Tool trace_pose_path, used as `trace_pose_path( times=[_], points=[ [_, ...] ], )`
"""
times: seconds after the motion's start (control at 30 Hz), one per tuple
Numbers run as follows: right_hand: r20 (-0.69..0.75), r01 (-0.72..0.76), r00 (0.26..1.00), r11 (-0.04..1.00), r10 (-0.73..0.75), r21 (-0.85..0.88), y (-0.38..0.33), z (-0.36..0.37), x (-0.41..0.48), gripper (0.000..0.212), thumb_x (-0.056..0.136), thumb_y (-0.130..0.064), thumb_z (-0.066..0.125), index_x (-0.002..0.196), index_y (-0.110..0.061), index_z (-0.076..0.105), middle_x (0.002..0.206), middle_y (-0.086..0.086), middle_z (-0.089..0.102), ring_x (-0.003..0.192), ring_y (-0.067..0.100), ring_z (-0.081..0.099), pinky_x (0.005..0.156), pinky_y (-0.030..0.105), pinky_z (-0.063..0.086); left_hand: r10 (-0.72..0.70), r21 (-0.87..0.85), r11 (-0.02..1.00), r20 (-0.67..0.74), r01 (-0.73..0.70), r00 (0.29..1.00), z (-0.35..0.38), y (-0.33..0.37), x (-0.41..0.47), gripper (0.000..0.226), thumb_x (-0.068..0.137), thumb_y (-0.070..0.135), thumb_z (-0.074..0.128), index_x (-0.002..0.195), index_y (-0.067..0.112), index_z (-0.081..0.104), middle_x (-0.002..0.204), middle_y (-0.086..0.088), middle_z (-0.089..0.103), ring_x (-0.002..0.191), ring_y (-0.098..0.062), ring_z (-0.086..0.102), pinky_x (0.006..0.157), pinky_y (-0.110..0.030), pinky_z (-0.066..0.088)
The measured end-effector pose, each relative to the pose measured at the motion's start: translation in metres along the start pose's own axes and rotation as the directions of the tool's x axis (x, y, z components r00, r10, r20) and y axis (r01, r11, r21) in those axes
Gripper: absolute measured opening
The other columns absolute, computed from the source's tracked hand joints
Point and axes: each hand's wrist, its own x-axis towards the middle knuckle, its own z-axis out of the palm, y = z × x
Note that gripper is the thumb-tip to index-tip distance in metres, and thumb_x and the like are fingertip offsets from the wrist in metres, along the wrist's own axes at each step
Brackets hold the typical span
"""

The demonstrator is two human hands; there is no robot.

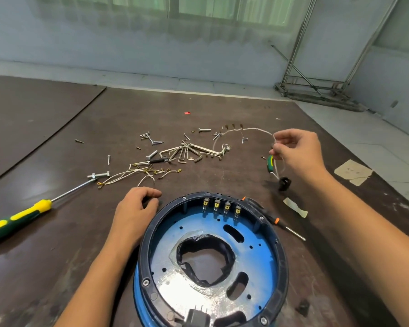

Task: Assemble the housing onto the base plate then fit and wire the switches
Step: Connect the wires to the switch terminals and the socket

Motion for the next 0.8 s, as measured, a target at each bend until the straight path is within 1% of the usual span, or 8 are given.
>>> trace_pose_path(
  times=[0.1, 0.17, 0.27, 0.37, 0.47, 0.53, 0.67, 0.8],
  points=[
    [0.023, -0.053, 0.999, 0.981, 0.049, 0.185, -0.013, -0.015, 0.004, 0.018, 0.091, 0.013, 0.057, 0.106, 0.006, 0.063, 0.09, 0.024, 0.062, 0.072, 0.028, 0.071, 0.078, 0.043, 0.061, -0.01, 0.003, 1.0, 0.003, 0.01, 1.0, -0.001, 0.001, 0.0, 0.021, 0.095, 0.011, 0.058, 0.11, 0.022, 0.068, 0.111, 0.007, 0.059, 0.102, -0.011, 0.052, 0.089, -0.029, 0.039],
    [0.02, -0.081, 0.997, 0.956, 0.079, 0.28, -0.02, -0.025, 0.006, 0.017, 0.091, 0.014, 0.055, 0.103, 0.005, 0.063, 0.091, 0.025, 0.063, 0.072, 0.027, 0.073, 0.076, 0.039, 0.062, -0.006, 0.002, 1.0, 0.004, 0.006, 1.0, -0.001, 0.001, 0.0, 0.021, 0.095, 0.01, 0.058, 0.11, 0.021, 0.069, 0.11, 0.007, 0.059, 0.102, -0.011, 0.052, 0.089, -0.029, 0.039],
    [0.028, -0.121, 0.993, 0.924, 0.119, 0.363, -0.025, -0.038, 0.007, 0.018, 0.091, 0.013, 0.056, 0.099, 0.0, 0.065, 0.092, 0.024, 0.066, 0.074, 0.025, 0.076, 0.066, 0.029, 0.061, -0.006, 0.006, 1.0, 0.009, 0.006, 1.0, -0.002, 0.002, -0.001, 0.022, 0.095, 0.011, 0.058, 0.111, 0.022, 0.068, 0.11, 0.006, 0.058, 0.102, -0.011, 0.052, 0.089, -0.029, 0.039],
    [0.073, -0.168, 0.986, 0.875, 0.151, 0.454, -0.024, -0.044, 0.008, 0.015, 0.094, 0.009, 0.056, 0.103, 0.001, 0.064, 0.087, 0.018, 0.067, 0.078, 0.028, 0.076, 0.067, 0.03, 0.061, -0.021, -0.004, 1.0, 0.02, 0.021, 1.0, -0.003, 0.003, 0.0, 0.022, 0.095, 0.012, 0.057, 0.111, 0.022, 0.068, 0.112, 0.005, 0.059, 0.105, -0.014, 0.053, 0.091, -0.033, 0.041],
    [0.124, -0.199, 0.98, 0.856, 0.158, 0.478, -0.022, -0.045, 0.006, 0.015, 0.095, 0.008, 0.056, 0.103, 0.0, 0.065, 0.088, 0.019, 0.068, 0.084, 0.032, 0.076, 0.068, 0.031, 0.061, -0.04, -0.018, 0.999, 0.021, 0.041, 0.999, -0.004, 0.005, -0.001, 0.023, 0.095, 0.012, 0.057, 0.111, 0.022, 0.069, 0.112, 0.005, 0.059, 0.109, -0.017, 0.053, 0.095, -0.038, 0.042],
    [0.163, -0.223, 0.973, 0.838, 0.162, 0.497, -0.021, -0.045, 0.002, 0.016, 0.095, 0.008, 0.055, 0.103, -0.001, 0.065, 0.092, 0.02, 0.067, 0.086, 0.033, 0.075, 0.068, 0.03, 0.061, -0.05, -0.037, 0.998, 0.011, 0.05, 0.999, -0.003, 0.007, -0.002, 0.023, 0.095, 0.012, 0.057, 0.111, 0.022, 0.07, 0.11, 0.004, 0.061, 0.106, -0.017, 0.056, 0.092, -0.037, 0.044],
    [0.22, -0.267, 0.96, 0.785, 0.17, 0.559, -0.02, -0.042, -0.005, 0.016, 0.095, 0.009, 0.054, 0.104, 0.002, 0.063, 0.097, 0.02, 0.061, 0.092, 0.037, 0.074, 0.075, 0.038, 0.062, -0.108, -0.187, 0.977, -0.033, 0.1, 0.994, -0.003, 0.01, -0.003, 0.021, 0.095, 0.012, 0.058, 0.103, 0.025, 0.072, 0.096, 0.006, 0.069, 0.09, -0.014, 0.064, 0.074, -0.029, 0.047],
    [0.274, -0.29, 0.95, 0.759, 0.152, 0.583, -0.021, -0.035, -0.013, 0.016, 0.094, 0.011, 0.054, 0.105, 0.002, 0.062, 0.093, 0.017, 0.059, 0.093, 0.038, 0.073, 0.074, 0.038, 0.062, -0.117, -0.256, 0.961, -0.034, 0.105, 0.993, -0.003, 0.014, -0.002, 0.021, 0.096, 0.013, 0.058, 0.101, 0.028, 0.072, 0.094, 0.008, 0.07, 0.086, -0.008, 0.063, 0.07, -0.026, 0.046]
  ],
)
